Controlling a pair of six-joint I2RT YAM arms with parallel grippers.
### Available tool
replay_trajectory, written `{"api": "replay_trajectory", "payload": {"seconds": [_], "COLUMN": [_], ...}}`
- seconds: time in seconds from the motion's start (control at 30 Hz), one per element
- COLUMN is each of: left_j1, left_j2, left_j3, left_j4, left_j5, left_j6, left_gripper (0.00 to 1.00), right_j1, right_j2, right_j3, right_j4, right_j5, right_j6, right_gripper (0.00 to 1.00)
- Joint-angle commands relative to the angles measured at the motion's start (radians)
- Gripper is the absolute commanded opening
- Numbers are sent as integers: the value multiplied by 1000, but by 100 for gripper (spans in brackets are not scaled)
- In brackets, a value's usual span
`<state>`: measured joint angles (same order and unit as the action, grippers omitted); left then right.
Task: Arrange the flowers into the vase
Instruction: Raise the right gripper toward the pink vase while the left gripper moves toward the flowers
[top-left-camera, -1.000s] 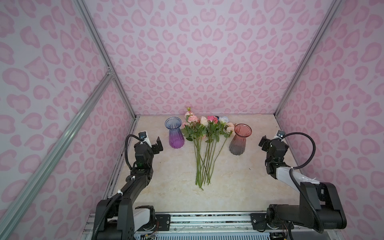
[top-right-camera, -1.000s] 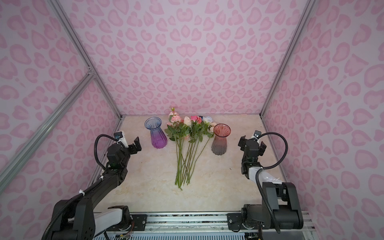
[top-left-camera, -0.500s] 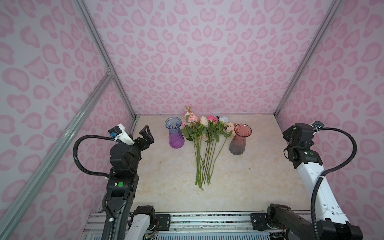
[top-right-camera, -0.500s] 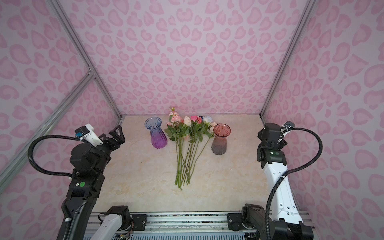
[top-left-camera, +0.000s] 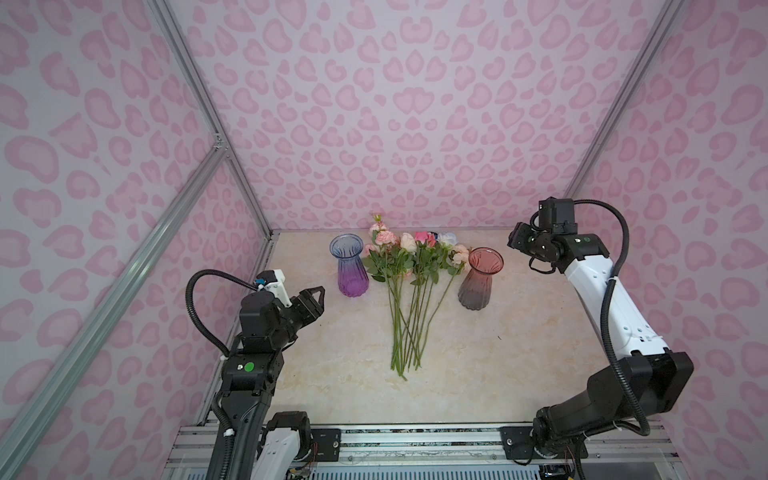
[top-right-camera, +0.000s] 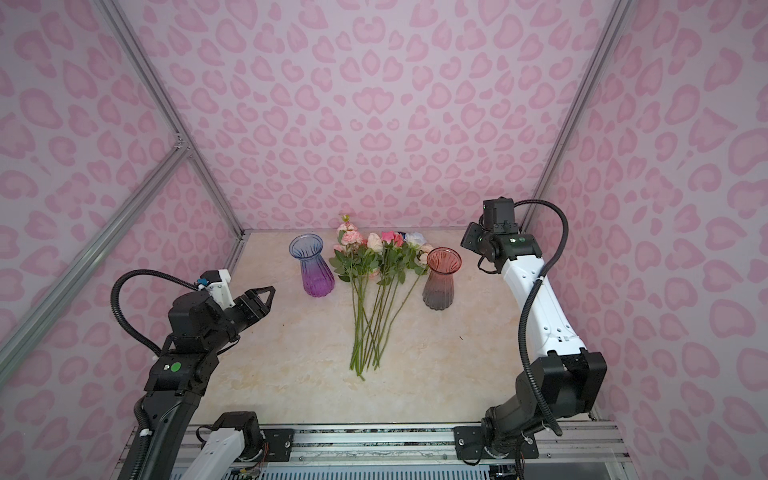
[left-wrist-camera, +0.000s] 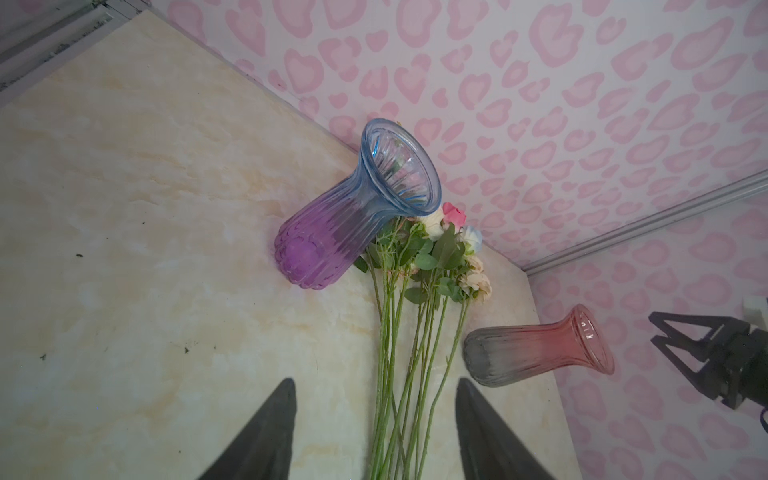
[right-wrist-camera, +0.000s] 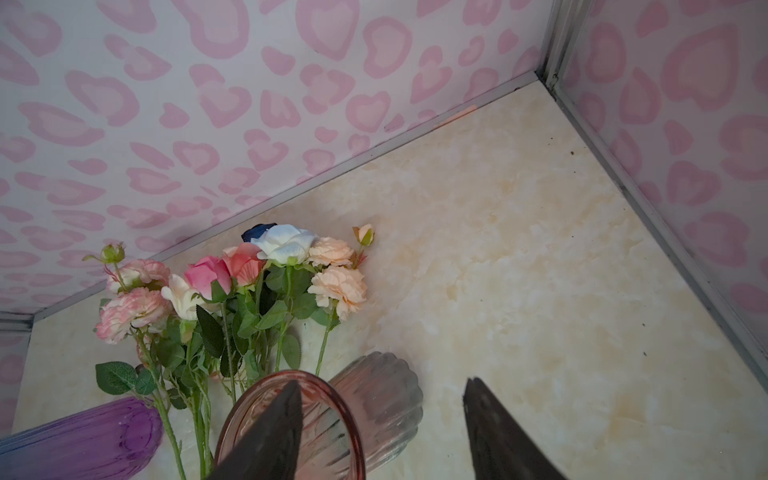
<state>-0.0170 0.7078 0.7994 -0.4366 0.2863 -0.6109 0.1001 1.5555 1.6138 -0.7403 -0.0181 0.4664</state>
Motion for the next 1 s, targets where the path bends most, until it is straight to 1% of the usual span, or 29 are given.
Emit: {"api": "replay_trajectory", "payload": {"seconds": [0.0, 0.17, 0.27, 0.37, 0.57, 0.7, 0.83, 0.97], "left_j1": [-51, -224, -321, -373, -406, -410, -411, -411], "left_j2": [-7, 4, 14, 34, 55, 48, 47, 62], "left_j3": [-6, -51, -66, -71, -74, -83, -98, -102], "left_j4": [-57, -22, 4, 17, 16, 19, 25, 36], "left_j5": [18, -23, -68, -92, -122, -133, -139, -139], "left_j6": [42, -3, -21, -28, -25, -23, -27, -30], "left_gripper": [59, 59, 60, 60, 60, 61, 61, 61], "right_j1": [12, 40, 44, 43, 42, 43, 43, 41], "right_j2": [35, 69, 66, 73, 89, 117, 137, 184], "right_j3": [20, 23, 2, -3, -3, 2, 6, 39], "right_j4": [-87, -138, -141, -144, -139, -140, -133, -160], "right_j5": [-23, -13, -19, -51, -87, -115, -120, -138], "right_j6": [-24, -44, -47, -48, -33, -25, -20, -31], "right_gripper": [62, 57, 55, 55, 52, 49, 48, 45]}}
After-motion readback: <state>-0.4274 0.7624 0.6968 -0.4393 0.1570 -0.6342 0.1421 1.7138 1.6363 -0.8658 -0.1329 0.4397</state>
